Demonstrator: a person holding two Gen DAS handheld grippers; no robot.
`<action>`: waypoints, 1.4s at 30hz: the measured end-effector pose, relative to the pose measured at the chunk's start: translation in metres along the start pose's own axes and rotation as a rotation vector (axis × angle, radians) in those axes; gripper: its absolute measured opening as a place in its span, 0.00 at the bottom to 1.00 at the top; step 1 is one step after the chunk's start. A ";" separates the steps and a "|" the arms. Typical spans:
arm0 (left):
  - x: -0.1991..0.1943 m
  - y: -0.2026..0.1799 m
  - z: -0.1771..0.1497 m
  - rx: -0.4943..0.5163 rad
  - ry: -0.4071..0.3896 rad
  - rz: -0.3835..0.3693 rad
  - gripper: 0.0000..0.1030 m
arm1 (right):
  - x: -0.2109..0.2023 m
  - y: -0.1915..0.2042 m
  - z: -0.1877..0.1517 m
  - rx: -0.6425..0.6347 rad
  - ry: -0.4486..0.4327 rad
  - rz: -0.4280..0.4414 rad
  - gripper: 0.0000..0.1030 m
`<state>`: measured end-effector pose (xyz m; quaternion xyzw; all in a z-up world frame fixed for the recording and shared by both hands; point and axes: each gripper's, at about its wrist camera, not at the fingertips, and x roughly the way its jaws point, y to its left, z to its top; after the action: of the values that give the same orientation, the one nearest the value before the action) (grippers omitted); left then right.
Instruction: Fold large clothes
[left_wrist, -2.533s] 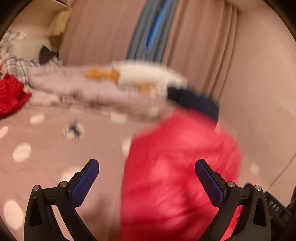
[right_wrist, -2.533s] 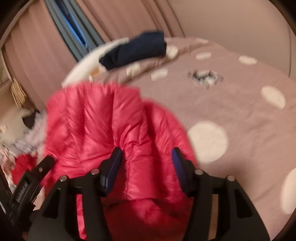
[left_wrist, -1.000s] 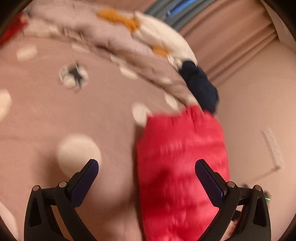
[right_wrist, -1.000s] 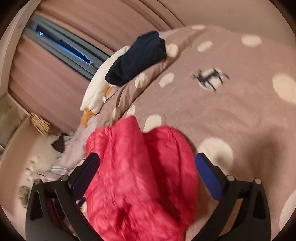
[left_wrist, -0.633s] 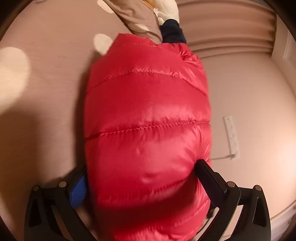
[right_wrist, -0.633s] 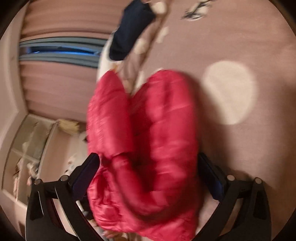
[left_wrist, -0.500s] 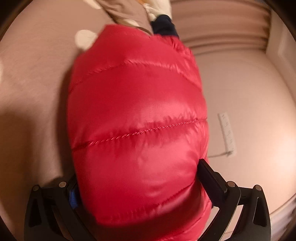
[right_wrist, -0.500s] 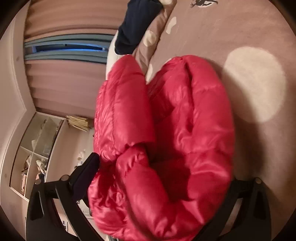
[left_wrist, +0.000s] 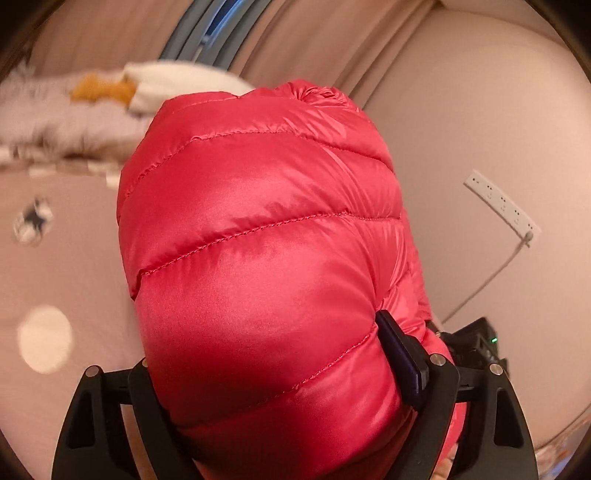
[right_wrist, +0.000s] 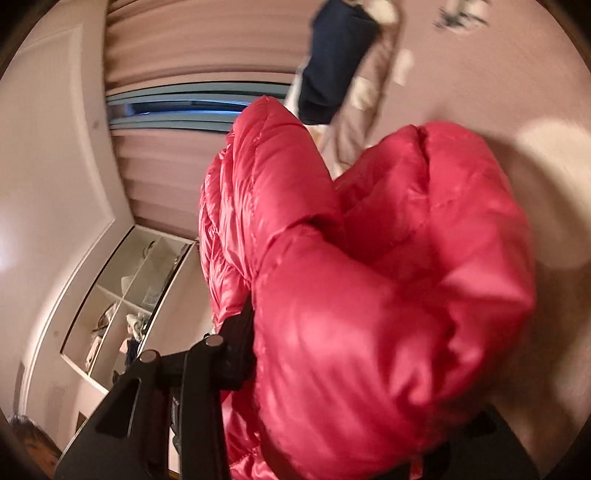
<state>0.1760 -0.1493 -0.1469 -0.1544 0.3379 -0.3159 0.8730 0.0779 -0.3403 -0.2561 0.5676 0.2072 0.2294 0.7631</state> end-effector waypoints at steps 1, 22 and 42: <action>-0.011 -0.009 0.007 0.015 -0.015 0.009 0.84 | 0.001 0.013 0.001 -0.027 0.002 -0.001 0.36; -0.181 0.008 0.037 -0.003 -0.242 0.037 0.84 | 0.057 0.191 -0.039 -0.344 0.111 0.136 0.38; 0.038 0.256 0.007 -0.309 -0.005 0.157 0.97 | 0.256 -0.064 0.008 -0.079 0.326 -0.309 0.41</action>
<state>0.3172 0.0187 -0.2838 -0.2607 0.3911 -0.1909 0.8618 0.2969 -0.2127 -0.3299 0.4544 0.4028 0.2064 0.7672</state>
